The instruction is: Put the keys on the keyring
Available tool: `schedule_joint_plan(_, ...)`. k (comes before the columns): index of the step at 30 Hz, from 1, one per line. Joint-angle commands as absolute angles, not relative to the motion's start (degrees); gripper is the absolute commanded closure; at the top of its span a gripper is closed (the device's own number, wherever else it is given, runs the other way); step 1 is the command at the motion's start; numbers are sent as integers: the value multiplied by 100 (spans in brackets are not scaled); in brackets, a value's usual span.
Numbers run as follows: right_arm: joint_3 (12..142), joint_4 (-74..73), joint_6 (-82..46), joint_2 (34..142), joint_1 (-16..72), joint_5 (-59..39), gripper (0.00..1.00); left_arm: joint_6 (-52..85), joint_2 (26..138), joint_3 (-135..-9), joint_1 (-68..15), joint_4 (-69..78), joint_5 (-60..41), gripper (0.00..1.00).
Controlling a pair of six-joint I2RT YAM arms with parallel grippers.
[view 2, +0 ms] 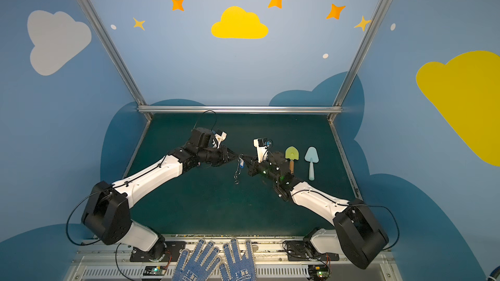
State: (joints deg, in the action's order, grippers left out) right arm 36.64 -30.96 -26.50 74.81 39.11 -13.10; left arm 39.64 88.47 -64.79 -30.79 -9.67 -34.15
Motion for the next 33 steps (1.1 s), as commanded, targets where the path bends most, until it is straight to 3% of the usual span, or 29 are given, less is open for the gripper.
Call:
schedule_joint_plan(1,3733,-3618,-2594,7269,3945,-1468,100,3876,9054,-6647,-3186,-981,-3599,83)
schedule_joint_plan(20,3559,-3530,-2562,7125,3926,-1336,100,3850,8340,-6321,-2797,-806,-3357,77)
schedule_joint_plan(33,3625,-3592,-2681,7219,3909,-1499,100,3623,8234,-6214,-2906,-75,-4224,79)
